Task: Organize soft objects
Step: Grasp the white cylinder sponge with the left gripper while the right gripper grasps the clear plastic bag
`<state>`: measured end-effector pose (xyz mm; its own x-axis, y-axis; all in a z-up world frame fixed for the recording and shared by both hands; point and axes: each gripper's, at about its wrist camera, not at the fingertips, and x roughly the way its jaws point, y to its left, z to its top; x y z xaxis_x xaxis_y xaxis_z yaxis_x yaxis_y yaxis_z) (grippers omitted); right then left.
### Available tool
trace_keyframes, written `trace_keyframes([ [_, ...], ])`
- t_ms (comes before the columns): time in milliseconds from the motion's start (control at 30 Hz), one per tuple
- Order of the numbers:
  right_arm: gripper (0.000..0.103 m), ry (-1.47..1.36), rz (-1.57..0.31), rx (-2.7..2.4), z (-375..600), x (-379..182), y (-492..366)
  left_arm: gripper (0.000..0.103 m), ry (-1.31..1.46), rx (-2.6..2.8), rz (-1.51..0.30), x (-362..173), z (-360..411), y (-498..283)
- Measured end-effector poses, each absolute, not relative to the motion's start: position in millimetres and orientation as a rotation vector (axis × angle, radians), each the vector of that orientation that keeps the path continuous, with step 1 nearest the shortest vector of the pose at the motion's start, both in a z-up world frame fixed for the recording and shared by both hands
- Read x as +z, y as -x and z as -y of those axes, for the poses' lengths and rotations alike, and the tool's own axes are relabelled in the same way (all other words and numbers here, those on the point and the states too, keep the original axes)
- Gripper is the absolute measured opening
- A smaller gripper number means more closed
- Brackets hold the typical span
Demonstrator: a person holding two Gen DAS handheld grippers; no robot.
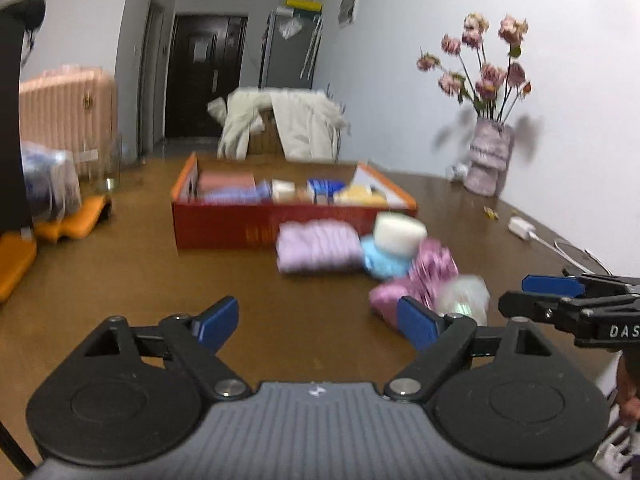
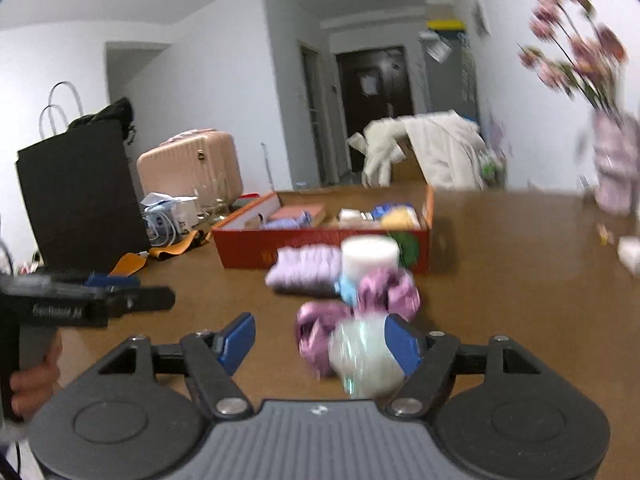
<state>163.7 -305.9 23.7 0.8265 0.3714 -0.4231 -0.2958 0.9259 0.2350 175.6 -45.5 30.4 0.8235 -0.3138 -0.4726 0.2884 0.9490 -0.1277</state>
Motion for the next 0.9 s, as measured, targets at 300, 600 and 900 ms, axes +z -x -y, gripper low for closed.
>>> trace_keyframes([
  [300,0.070,-0.221,-0.509,0.317,322,1,-167,0.088,-0.024,-0.376,-0.529,14,87,-181],
  [600,0.070,-0.254,-0.525,0.317,332,-7,-195,0.088,-0.012,-0.397,-0.541,8,118,-226],
  [900,0.046,-0.267,-0.604,0.334,322,-31,-234,0.085,-0.057,-0.421,-0.457,21,159,-297],
])
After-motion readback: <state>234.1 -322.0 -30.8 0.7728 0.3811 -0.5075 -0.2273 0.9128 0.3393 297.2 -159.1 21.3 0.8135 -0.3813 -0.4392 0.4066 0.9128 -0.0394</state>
